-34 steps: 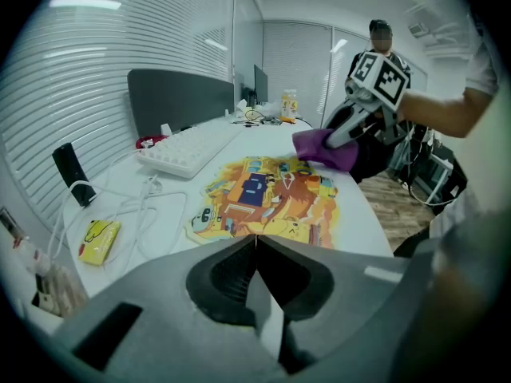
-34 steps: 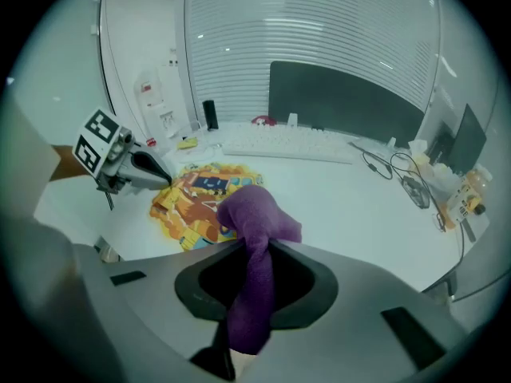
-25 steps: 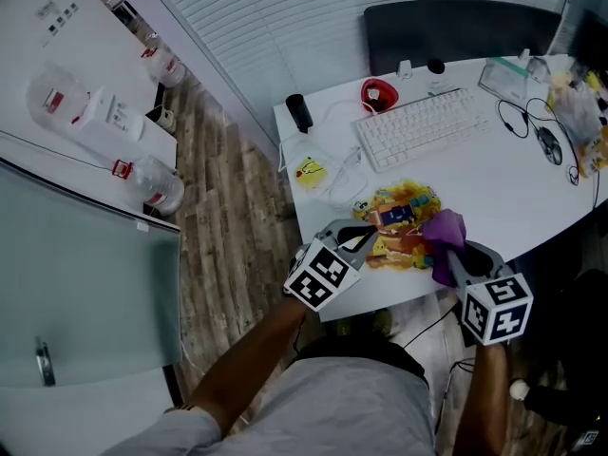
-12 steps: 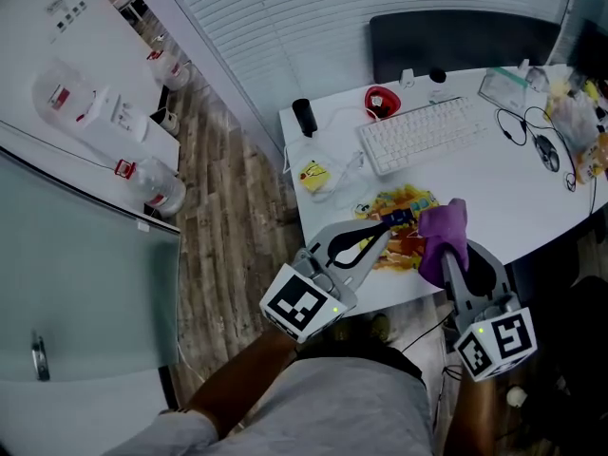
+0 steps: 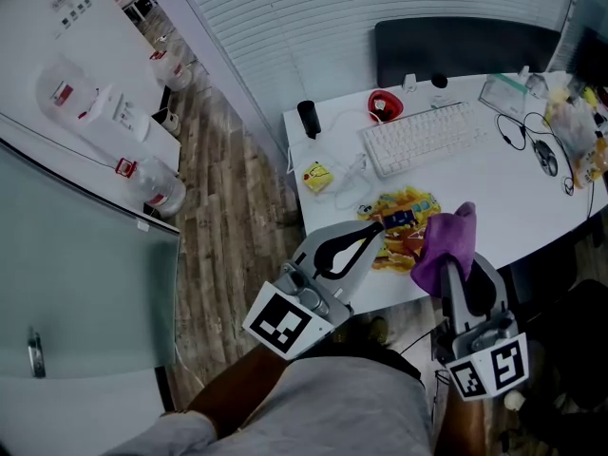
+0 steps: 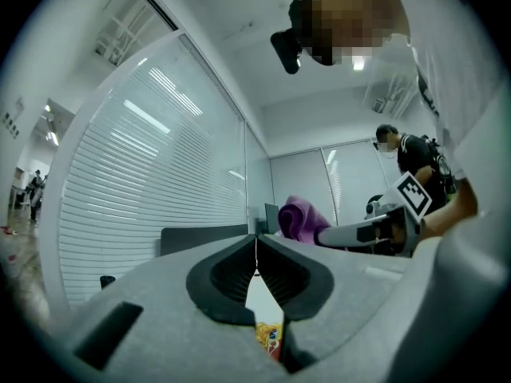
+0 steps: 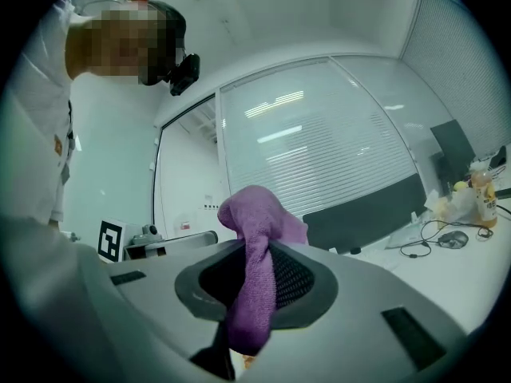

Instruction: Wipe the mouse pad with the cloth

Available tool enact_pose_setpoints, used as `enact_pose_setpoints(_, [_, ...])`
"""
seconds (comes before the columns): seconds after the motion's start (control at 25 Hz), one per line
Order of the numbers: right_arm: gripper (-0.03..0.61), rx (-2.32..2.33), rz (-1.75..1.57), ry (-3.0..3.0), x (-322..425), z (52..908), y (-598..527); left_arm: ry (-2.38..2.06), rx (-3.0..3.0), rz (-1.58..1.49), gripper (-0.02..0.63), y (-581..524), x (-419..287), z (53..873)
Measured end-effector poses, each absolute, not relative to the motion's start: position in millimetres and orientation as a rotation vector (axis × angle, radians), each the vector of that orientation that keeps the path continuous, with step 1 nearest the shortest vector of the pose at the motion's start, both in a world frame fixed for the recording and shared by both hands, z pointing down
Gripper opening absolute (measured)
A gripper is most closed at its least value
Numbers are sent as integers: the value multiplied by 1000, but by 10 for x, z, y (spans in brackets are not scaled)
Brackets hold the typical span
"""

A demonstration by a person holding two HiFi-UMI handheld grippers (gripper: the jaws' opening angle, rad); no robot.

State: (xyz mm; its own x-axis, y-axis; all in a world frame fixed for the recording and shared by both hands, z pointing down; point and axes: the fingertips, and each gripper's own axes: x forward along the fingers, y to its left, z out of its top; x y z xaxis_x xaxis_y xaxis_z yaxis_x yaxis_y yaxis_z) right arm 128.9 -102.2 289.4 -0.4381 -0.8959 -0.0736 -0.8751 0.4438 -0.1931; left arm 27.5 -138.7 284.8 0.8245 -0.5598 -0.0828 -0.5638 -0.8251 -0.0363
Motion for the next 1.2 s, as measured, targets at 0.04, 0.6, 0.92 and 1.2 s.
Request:
enact_pose_setpoints(0.04, [65, -1559, -181, 2522, 1271, 2872, -1009, 907, -2939, 115, 15, -1375, 264, 2824])
enact_pose_setpoints(0.6, [64, -1566, -75, 2506, 1186, 2714, -887, 879, -2905, 175, 15, -1239, 196, 2671])
enact_pose_setpoints(0.92, [64, -1590, -69, 2517, 1156, 2719, -837, 862, -2916, 173, 15, -1211, 187, 2670])
enact_pose_setpoints(1.2, [64, -1605, -70, 2517, 1175, 2718, -813, 853, -2922, 173, 15, -1197, 196, 2678])
